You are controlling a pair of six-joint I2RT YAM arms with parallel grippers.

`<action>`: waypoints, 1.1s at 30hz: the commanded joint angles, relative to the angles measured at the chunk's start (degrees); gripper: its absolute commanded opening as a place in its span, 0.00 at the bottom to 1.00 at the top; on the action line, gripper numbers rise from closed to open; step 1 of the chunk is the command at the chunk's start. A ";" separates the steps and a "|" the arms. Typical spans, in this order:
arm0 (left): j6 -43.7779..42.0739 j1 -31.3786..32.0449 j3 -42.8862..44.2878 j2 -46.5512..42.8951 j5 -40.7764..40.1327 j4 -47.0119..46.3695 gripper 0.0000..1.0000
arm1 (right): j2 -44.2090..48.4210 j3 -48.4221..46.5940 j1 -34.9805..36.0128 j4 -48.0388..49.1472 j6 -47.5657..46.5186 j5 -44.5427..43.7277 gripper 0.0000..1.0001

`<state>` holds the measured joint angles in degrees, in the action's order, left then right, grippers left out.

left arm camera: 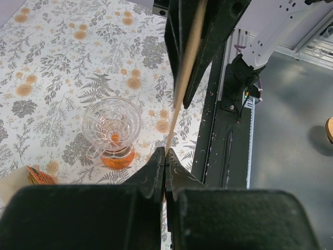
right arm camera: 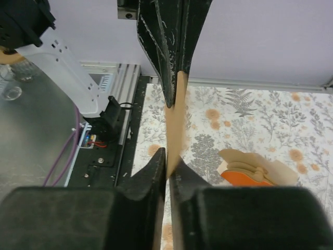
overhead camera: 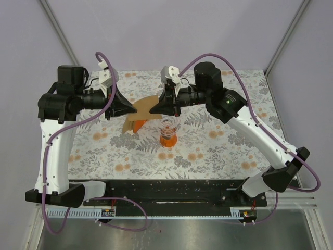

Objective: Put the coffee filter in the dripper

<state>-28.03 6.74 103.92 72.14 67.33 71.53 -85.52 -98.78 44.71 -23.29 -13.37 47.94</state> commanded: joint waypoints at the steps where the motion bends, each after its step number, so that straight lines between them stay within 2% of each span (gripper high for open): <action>1: -1.41 0.29 2.16 -0.86 2.45 0.63 0.07 | -0.09 -2.20 -0.23 1.93 0.97 4.53 0.00; 2: -1.41 0.29 2.34 -0.86 2.28 0.72 0.26 | -0.18 -2.29 -0.24 1.93 0.71 4.44 0.00; 4: -1.50 0.20 3.21 -0.86 0.88 0.72 0.85 | 0.61 -1.85 -0.24 1.58 -0.34 4.18 0.00; 5: -1.59 0.20 4.35 -0.86 -0.35 0.63 0.99 | 1.13 -1.68 -0.15 1.49 -0.87 4.09 0.00; 9: -1.16 0.20 11.11 -0.86 -6.76 -0.50 0.99 | 2.63 -1.32 -0.24 0.97 -2.89 3.04 0.00; 11: -1.59 0.02 16.64 -0.42 -6.69 0.01 0.99 | 2.81 -1.85 -0.24 0.26 -3.51 2.42 0.00; 13: 2.87 -0.06 21.04 0.72 -6.51 -0.51 0.99 | 2.90 -2.38 -0.24 0.00 -3.95 2.07 0.00; 15: 8.93 0.02 20.98 1.69 -6.95 -1.38 0.99 | 3.07 -2.64 -0.24 0.00 -4.04 1.80 0.00; 19: 13.87 -0.41 16.32 3.00 4.64 -5.78 0.99 | 3.25 -3.26 -0.24 -0.09 -3.69 0.84 0.00; 21: 13.62 -0.41 17.54 2.75 1.34 -5.87 0.99 | 3.60 -3.43 -0.24 -0.09 -3.07 -0.04 0.00; 23: 9.51 -0.41 17.29 0.64 -5.86 -5.08 0.93 | 4.21 -3.43 -0.24 -0.09 -2.11 -0.83 0.00; 27: 3.78 -0.41 15.80 -1.03 -15.37 -2.10 0.56 | 4.92 -4.05 -0.32 1.05 3.33 -3.81 0.00; 28: 2.56 -0.41 15.35 -1.47 -16.26 -1.66 0.51 | 5.01 -4.22 -0.24 1.49 5.26 -4.87 0.00; 33: -1.66 -0.42 15.43 -2.79 -17.24 0.71 0.53 | 5.36 -3.61 -0.32 3.86 12.56 -4.88 0.00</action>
<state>-24.56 6.50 118.69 71.55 53.04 71.29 -82.39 -100.44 44.64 -23.24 -8.16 44.38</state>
